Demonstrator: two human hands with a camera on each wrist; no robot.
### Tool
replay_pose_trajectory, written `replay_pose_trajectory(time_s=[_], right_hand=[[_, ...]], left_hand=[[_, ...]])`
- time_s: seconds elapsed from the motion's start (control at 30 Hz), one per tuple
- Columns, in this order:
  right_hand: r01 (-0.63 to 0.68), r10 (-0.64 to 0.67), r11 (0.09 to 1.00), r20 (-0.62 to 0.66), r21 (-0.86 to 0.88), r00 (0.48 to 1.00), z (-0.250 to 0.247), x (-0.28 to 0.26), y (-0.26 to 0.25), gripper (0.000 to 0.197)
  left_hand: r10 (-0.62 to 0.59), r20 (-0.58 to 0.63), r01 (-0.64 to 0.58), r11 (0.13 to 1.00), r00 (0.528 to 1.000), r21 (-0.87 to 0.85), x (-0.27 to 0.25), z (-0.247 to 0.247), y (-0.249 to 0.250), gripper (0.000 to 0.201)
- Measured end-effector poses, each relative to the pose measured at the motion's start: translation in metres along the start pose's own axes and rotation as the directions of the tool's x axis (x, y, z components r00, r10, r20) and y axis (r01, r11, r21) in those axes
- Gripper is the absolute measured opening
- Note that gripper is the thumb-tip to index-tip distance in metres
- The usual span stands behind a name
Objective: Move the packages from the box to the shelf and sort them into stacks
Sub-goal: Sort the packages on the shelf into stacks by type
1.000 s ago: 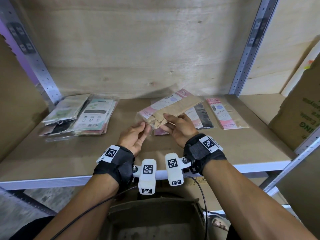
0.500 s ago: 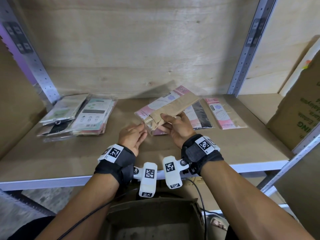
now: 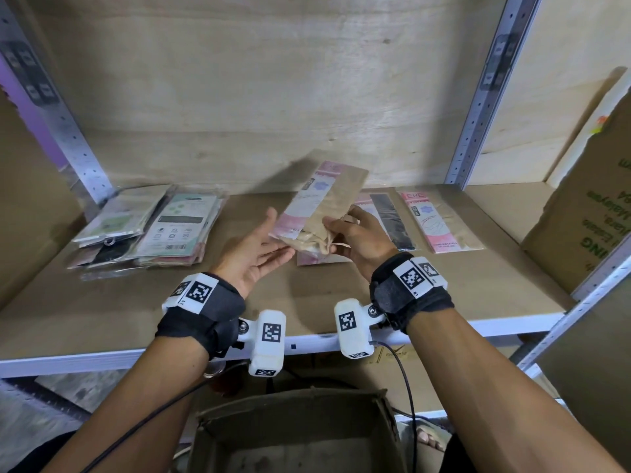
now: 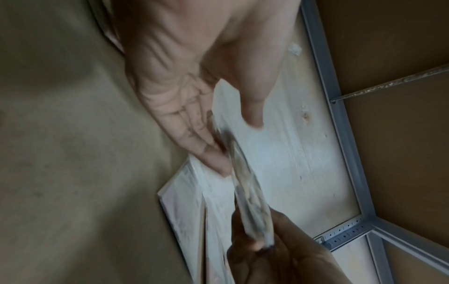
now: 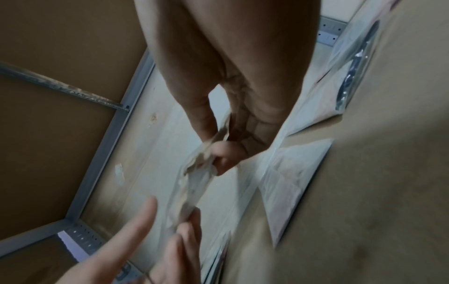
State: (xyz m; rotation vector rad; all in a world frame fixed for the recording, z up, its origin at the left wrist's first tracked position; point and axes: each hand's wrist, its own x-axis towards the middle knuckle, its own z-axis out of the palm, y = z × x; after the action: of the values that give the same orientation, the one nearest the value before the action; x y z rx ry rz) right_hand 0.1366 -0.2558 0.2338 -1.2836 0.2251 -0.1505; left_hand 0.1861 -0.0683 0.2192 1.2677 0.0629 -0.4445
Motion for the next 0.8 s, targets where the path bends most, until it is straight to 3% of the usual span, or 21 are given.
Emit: replay_pose_trajectory(time_s=[0.1,0.2,0.3,0.37,0.57,0.8], right_hand=[[-0.035,0.040,0.995,0.057,-0.097,0.998,-0.002,-0.001,-0.002,0.038],[-0.096,0.112,0.976,0.072,-0.193,0.991,-0.004,-0.003,-0.003,0.038],[-0.200,0.246,0.950,0.181,-0.240,0.952,-0.006,-0.007,-0.006,0.038],[-0.205,0.256,0.951,0.222,-0.230,0.941,-0.007,-0.009,-0.006,0.040],[-0.123,0.188,0.917,0.140,-0.379,0.972,-0.014,-0.006,-0.004,0.035],[-0.170,0.232,0.893,0.103,-0.416,0.967,-0.026,-0.002,-0.003,0.040]], left_hand=[[0.018,0.084,-0.024,0.997,0.996,0.070,0.000,-0.001,-0.003,0.044],[0.077,0.072,-0.081,0.995,0.994,0.054,-0.002,-0.001,-0.007,0.035],[0.133,0.065,-0.136,0.990,0.989,0.048,-0.003,0.003,-0.010,0.034],[0.139,0.048,-0.142,0.988,0.989,0.054,-0.003,0.004,-0.013,0.035],[0.092,0.014,-0.093,0.981,0.996,0.169,-0.002,0.004,-0.015,0.043],[0.002,0.076,-0.031,0.926,0.997,0.377,0.000,-0.002,-0.009,0.036]])
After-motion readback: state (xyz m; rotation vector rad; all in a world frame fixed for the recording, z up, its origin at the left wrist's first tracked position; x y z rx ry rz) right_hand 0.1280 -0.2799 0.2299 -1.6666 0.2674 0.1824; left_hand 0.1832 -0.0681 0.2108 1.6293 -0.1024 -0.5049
